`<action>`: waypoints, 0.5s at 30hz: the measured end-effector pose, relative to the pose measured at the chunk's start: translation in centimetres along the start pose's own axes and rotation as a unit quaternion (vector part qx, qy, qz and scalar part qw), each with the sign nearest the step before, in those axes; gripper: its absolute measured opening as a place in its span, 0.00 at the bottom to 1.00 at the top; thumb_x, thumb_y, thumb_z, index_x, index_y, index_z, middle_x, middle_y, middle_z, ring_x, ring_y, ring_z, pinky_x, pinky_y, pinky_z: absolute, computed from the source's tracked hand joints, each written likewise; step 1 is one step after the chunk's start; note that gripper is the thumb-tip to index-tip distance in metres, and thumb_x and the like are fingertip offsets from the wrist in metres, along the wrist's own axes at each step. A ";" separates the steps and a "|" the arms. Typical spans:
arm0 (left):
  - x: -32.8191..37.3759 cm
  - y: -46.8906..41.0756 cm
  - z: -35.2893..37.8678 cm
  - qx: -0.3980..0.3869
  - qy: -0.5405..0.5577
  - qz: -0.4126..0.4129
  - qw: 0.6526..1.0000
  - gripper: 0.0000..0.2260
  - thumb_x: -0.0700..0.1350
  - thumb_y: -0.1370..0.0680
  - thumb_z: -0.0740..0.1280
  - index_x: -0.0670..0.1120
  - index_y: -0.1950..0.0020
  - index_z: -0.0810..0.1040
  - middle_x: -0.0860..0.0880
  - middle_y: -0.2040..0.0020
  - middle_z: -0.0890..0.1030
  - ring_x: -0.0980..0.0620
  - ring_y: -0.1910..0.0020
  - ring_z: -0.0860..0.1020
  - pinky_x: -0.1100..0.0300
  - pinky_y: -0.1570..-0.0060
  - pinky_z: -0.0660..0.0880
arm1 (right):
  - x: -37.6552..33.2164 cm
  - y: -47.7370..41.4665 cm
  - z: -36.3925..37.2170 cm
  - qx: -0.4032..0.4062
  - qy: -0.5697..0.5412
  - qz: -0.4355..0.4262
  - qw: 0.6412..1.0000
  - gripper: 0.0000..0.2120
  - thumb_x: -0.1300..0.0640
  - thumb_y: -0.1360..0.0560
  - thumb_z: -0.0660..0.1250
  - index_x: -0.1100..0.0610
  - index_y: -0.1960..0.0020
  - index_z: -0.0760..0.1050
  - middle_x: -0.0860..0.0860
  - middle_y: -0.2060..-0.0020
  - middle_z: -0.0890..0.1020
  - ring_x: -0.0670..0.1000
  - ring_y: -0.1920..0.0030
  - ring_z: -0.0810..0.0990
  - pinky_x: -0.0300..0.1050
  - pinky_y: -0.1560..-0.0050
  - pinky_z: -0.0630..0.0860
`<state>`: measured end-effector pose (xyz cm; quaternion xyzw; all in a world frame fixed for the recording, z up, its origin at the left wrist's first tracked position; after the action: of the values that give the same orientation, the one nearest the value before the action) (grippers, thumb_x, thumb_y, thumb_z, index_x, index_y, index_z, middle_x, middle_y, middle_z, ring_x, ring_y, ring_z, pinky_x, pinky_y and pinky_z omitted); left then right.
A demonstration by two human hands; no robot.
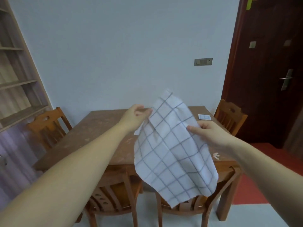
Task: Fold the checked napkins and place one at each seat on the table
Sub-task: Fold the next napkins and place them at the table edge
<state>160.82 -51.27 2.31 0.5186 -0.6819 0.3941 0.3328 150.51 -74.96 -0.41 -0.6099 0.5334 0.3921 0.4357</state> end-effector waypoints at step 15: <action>-6.9 3.9 9.5 -0.122 0.323 -0.203 0.916 0.50 0.63 0.44 0.81 0.55 0.25 0.65 0.47 0.26 0.69 0.41 0.32 0.73 0.37 0.36 0.70 | 7.0 1.0 -5.0 0.176 -0.138 0.132 0.966 0.12 0.51 0.22 0.67 0.59 0.45 0.80 0.57 0.51 0.85 0.59 0.49 0.84 0.58 0.46 0.80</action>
<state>158.24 -55.99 -8.83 0.4458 -0.4603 0.3776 0.6684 150.45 -81.93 -5.53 -0.3877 0.6041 0.4266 0.5502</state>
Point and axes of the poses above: each hand's wrist, its own y-axis away from the middle knuckle, its own z-axis out of the palm, x = y × z, the point moved 10 cm from there along -y, towards the middle knuckle
